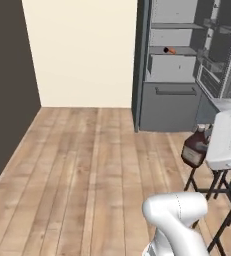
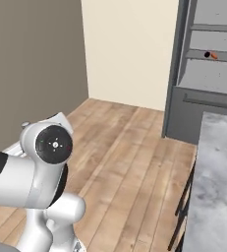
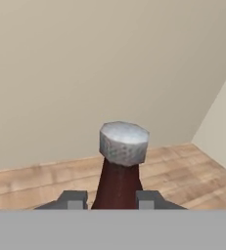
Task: Place the ketchup and mustard from the counter to the top shelf of the fridge. If the existing items in the fridge are on the top shelf, move them to other shelves.
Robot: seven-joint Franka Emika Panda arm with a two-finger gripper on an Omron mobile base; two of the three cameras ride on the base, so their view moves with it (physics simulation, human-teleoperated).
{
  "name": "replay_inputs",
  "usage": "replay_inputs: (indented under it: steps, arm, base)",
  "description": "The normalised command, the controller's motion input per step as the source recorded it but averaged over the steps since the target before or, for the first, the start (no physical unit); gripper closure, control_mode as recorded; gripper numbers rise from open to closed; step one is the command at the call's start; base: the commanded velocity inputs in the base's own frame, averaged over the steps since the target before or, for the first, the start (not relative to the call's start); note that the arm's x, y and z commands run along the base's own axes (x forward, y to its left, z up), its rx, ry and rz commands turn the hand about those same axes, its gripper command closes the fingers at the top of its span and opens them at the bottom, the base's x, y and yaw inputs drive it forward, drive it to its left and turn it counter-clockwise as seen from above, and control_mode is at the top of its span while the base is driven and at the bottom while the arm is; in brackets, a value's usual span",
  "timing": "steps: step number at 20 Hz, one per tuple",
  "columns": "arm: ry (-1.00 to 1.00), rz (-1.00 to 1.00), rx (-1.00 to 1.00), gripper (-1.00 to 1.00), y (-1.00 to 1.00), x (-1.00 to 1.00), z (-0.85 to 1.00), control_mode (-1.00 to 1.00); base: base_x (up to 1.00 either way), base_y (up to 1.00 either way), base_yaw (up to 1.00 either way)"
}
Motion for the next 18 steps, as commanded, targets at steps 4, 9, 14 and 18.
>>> replay_inputs:
  steps: [4, 9, 14, 18]
  arm:
    - [0.00, 0.00, 0.00, 1.00, 0.00, 0.00, 0.00, 1.00]
    - [0.00, 0.00, 0.00, 1.00, 0.00, 0.00, 0.00, 1.00]
    - [0.00, 0.00, 0.00, 1.00, 0.00, 0.00, 0.00, 1.00]
    - [0.00, 0.00, 0.00, 1.00, 0.00, 0.00, 0.00, 1.00]
  base:
    - [1.00, -0.07, -0.04]
    - [1.00, -0.12, -0.02]
    - [1.00, -0.19, -0.01]
    - [1.00, -0.21, 0.00]
